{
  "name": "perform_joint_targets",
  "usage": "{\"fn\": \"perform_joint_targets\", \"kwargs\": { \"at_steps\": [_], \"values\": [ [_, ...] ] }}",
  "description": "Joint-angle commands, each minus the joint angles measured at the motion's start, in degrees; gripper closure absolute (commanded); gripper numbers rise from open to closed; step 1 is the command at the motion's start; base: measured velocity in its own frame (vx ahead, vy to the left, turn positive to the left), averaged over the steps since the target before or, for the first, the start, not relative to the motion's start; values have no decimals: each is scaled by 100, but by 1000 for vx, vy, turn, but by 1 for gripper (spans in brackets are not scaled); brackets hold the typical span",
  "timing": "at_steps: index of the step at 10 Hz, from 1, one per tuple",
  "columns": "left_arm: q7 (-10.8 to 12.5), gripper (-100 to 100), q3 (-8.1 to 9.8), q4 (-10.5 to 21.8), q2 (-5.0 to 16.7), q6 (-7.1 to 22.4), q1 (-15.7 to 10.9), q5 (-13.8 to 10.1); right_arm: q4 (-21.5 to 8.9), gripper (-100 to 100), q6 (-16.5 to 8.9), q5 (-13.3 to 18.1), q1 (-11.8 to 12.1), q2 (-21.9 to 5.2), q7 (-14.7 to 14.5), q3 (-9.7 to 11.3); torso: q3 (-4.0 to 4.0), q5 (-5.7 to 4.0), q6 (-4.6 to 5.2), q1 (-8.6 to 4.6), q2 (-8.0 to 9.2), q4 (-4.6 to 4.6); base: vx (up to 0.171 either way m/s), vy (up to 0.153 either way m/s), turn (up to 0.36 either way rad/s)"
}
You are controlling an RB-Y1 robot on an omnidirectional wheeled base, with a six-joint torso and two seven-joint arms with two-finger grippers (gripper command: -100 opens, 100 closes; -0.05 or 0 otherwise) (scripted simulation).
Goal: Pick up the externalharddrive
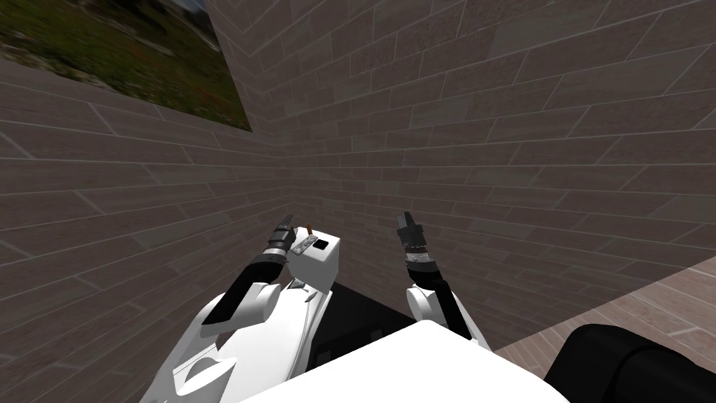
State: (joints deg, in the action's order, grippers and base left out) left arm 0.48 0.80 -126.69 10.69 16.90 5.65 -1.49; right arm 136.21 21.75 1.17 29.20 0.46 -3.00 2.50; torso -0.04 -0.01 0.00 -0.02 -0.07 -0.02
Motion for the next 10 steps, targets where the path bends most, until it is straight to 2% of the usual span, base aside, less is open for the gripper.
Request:
{"fn": "perform_joint_targets", "kwargs": {
  "at_steps": [1, 2, 3, 5, 6, 8, 9, 10],
  "values": [
    [15, -100, 12, 36, 2, 286, -99, -2, 0, 0, 0, 0, 0, 0, 0, 0, 0, 0, 0, 0, 0, 0, 17, -4, -4],
    [15, -100, 12, 36, 2, 440, -99, -2, 0, 0, 0, 0, 0, 0, 0, 0, 0, 0, -1, 1, 0, -1, 8, -1, 0],
    [42, -100, 51, 150, 20, 624, -338, -16, 0, 0, 0, 0, 0, 0, 0, 0, 1, 1, -1, 2, 3, 0, 16, -1, -2],
    [42, -100, 51, 150, 20, 918, -338, -16, 0, 0, 0, 0, 0, 0, 0, 0, -1, 1, -1, 2, -1, -1, 14, -3, -4],
    [66, -100, 90, 273, 36, 1076, -576, -27, 0, 0, 0, 0, 0, 0, 0, 0, 0, 1, -1, 2, 1, 0, 18, 1, -5],
    [66, -100, 90, 273, 36, 1396, -576, -27, 0, 0, 0, 0, 0, 0, 0, 0, -1, 1, -1, 2, -1, -1, 16, 1, -3],
    [86, -100, 128, 408, 50, 1578, -813, -35, 0, 0, 0, 0, 0, 0, 0, 0, 0, 1, -1, 2, 2, -1, 16, 1, -10],
    [86, -100, 128, 408, 50, 1732, -813, -35, 0, 0, 0, 0, 0, 0, 0, 0, -1, 1, -1, 3, -1, 0, 20, 2, -8]
  ]
}}
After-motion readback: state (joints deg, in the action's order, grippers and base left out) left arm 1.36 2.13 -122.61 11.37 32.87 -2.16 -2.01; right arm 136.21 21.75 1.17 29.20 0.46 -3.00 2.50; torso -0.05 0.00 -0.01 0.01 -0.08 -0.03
